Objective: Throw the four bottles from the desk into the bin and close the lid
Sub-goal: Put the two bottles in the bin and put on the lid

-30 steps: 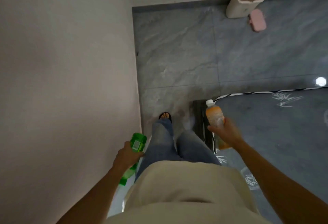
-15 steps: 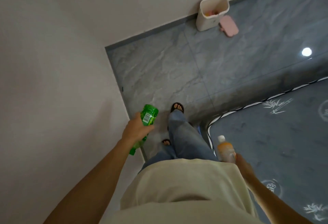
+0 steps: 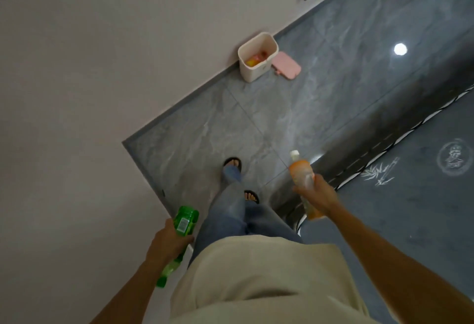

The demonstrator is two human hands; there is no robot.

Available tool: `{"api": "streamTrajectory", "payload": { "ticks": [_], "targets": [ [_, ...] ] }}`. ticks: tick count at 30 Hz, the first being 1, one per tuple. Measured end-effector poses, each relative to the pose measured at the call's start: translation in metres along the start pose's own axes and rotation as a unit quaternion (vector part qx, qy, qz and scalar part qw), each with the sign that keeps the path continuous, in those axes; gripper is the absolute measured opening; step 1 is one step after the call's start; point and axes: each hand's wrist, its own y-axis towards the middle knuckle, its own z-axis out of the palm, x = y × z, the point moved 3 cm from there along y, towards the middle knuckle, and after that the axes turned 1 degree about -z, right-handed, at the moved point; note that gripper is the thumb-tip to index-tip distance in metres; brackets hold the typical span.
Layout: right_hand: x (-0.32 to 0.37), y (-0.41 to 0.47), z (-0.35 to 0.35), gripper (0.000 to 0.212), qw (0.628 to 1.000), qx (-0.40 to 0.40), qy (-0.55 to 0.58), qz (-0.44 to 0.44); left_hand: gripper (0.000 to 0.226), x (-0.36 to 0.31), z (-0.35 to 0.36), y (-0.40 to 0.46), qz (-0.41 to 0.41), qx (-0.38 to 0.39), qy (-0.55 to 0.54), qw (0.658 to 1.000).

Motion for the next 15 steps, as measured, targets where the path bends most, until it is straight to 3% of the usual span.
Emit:
{"api": "streamTrajectory", "payload": {
  "ticks": [7,11,12,15],
  "targets": [
    [0.074,0.057,-0.05,0.091,0.998,-0.031,0.062,-0.002,0.082,-0.089,-0.069,0.059,0.005,0.029,0.041,0.999],
    [0.075,0.061,-0.067,0.091,0.994,-0.032,0.086,0.057,0.044,-0.183,-0.115,0.086,0.084,0.035,0.073,0.993],
    [0.07,0.059,-0.071,0.09,0.992,-0.039,0.094,0.079,0.043,-0.21,-0.124,0.093,0.105,0.041,0.083,0.99],
    [0.051,0.049,-0.077,0.089,0.984,-0.036,0.11,0.137,0.077,-0.292,-0.145,0.108,0.146,0.043,0.117,0.981]
  ]
}}
